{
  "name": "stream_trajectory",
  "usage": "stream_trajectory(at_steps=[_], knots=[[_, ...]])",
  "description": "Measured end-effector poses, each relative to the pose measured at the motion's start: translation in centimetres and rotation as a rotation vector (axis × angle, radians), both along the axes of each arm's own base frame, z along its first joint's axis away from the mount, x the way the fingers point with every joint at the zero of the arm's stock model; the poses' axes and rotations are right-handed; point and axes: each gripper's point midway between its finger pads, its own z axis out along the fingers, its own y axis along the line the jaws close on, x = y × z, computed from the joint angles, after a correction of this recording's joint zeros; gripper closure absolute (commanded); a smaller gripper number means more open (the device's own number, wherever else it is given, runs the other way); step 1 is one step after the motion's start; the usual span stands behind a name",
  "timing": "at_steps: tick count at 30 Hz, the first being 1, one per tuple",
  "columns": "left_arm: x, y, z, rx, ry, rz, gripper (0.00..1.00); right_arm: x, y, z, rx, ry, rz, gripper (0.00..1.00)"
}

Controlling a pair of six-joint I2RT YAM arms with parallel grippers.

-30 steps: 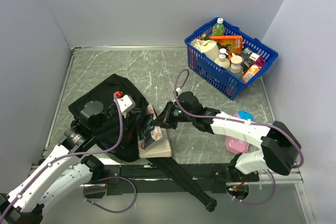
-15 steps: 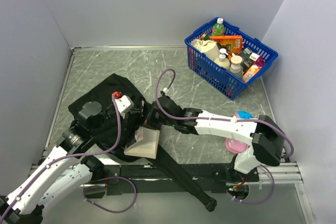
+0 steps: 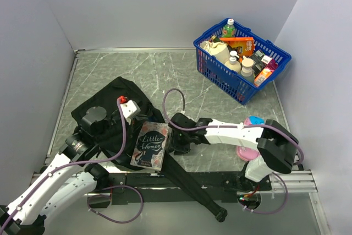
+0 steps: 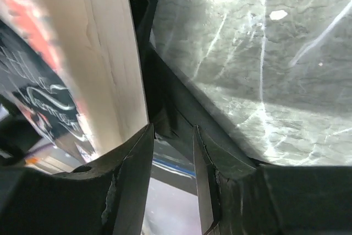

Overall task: Pack the student bag
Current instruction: Place the book in the student bag.

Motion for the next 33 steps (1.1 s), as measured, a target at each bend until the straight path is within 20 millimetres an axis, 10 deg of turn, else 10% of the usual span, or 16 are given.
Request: stream_trajectory(at_steps=[11, 19, 27, 33], knots=[[0.0, 0.0, -0.1, 0.001, 0.002, -0.002, 0.99, -1.6, 1.5, -1.1, 0.104, 0.018, 0.174, 1.00], [0.1, -0.2, -0.2, 0.004, 0.008, -0.005, 0.99, -1.3, 5.2, -1.6, 0.150, 0.030, 0.217, 1.00], [0.1, -0.4, -0.4, 0.006, 0.015, -0.015, 0.99, 1.7, 11.4, 2.5, 0.357, -0.036, 0.108, 1.00], [0.0, -0.4, -0.4, 0.006, 0.015, -0.023, 0.99, 4.3, 14.5, 4.0, 0.448, -0.049, 0.019, 0.84]])
